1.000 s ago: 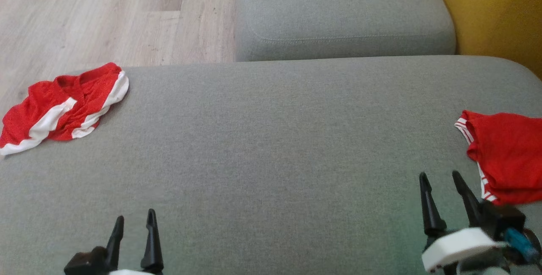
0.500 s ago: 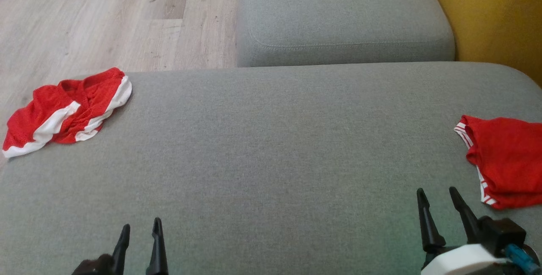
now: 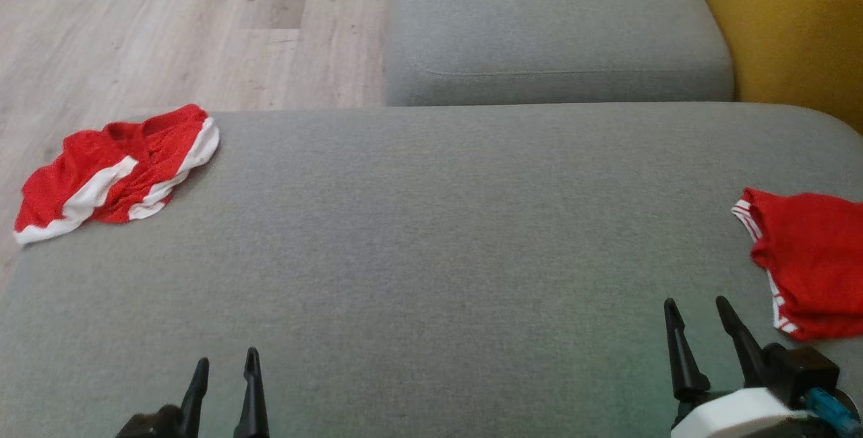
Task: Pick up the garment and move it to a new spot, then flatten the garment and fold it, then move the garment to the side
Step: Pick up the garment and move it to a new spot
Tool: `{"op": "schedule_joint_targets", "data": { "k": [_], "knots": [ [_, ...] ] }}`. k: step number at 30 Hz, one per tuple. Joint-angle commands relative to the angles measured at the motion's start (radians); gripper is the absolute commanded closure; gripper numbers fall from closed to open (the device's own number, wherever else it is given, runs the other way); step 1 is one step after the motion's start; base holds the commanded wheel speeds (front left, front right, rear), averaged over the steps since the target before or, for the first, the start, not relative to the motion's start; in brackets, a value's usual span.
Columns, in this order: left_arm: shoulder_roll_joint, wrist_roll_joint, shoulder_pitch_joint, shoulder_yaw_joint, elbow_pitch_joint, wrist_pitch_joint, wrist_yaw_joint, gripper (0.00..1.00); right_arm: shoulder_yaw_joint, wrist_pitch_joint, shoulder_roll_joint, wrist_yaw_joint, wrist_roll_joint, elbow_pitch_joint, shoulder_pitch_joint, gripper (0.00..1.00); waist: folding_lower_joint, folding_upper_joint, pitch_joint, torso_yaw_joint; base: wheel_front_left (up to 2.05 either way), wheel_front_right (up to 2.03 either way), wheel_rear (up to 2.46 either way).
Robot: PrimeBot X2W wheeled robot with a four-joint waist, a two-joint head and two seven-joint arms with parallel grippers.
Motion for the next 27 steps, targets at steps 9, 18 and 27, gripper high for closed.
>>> {"op": "schedule_joint_targets", "data": {
  "k": [9, 18, 27],
  "knots": [
    [0.031, 0.005, -0.062, 0.05, -0.03, -0.007, 0.007, 0.0, 0.034, -0.026, -0.006, 0.003, 0.028, -0.03, -0.024, 0.0, 0.0, -0.0001, 0.0, 0.163, 0.0, 0.0, 0.0],
    [0.057, 0.011, -0.068, 0.066, -0.053, -0.001, 0.018, 0.0, 0.06, -0.052, -0.006, 0.003, 0.054, -0.011, -0.047, 0.0, 0.0, -0.0001, 0.003, 0.352, 0.0, 0.0, 0.0],
    [0.055, 0.008, -0.015, 0.172, -0.12, -0.018, 0.058, 0.0, 0.165, -0.045, -0.006, 0.003, 0.049, 0.01, -0.141, 0.0, 0.0, -0.0001, 0.057, 0.419, 0.0, 0.0, 0.0]
  ]
}}
